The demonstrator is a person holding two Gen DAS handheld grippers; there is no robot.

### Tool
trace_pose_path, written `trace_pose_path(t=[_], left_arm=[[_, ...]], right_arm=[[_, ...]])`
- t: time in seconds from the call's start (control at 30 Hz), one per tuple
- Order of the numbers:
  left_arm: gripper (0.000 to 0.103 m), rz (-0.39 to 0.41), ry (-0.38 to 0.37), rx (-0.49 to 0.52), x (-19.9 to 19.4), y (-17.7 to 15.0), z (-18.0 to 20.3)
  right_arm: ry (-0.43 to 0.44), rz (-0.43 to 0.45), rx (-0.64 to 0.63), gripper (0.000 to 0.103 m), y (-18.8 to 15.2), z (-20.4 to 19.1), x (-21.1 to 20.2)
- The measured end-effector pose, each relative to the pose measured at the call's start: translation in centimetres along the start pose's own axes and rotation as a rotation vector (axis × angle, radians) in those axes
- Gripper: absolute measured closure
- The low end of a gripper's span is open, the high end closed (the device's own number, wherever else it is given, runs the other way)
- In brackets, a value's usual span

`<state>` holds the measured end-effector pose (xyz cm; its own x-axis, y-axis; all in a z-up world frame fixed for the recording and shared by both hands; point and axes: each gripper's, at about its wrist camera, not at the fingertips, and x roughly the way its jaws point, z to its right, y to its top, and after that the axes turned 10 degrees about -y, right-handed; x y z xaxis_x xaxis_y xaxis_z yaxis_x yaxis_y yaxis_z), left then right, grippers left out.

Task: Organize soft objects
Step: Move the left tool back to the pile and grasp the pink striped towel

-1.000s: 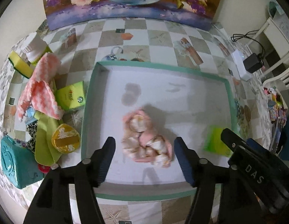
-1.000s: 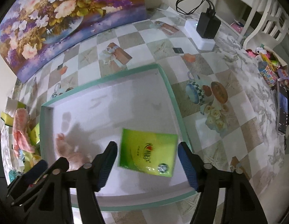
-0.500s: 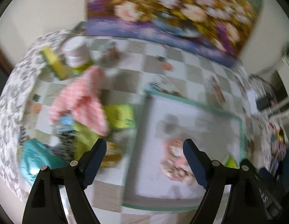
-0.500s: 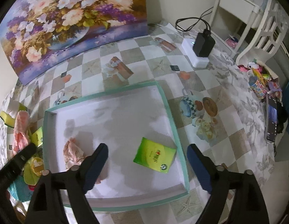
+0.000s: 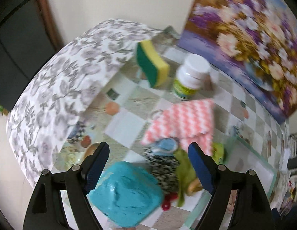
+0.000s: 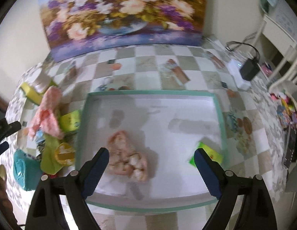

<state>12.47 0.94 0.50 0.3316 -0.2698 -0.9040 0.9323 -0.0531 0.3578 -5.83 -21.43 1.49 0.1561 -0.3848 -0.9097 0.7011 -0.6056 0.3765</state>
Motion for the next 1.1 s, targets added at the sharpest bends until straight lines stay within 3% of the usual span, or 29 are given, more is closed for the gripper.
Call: trace_pose_path(t=[0.2, 0.3, 0.57, 1.1], left_arm=[[0.018, 0.029, 0.027, -0.059, -0.9, 0.6, -2.9], [0.008, 0.046, 0.021, -0.070, -1.4, 0.9, -3.7], [0.007, 0.049, 0.006, -0.070, -1.4, 1.3, -4.5], [0.007, -0.036, -0.099, 0.022, 1.1, 2.4, 0.4]], right_arm=[[0.034, 0.029, -0.060, 0.011, -0.1, -3.2, -1.0], [0.064, 0.044, -0.079, 0.003, -0.1, -4.7, -1.4], [0.103, 0.062, -0.071, 0.000, 0.4, -6.5, -1.7], [0.136, 0.044, -0.041, 0.000, 2.5, -7.2, 0.3]])
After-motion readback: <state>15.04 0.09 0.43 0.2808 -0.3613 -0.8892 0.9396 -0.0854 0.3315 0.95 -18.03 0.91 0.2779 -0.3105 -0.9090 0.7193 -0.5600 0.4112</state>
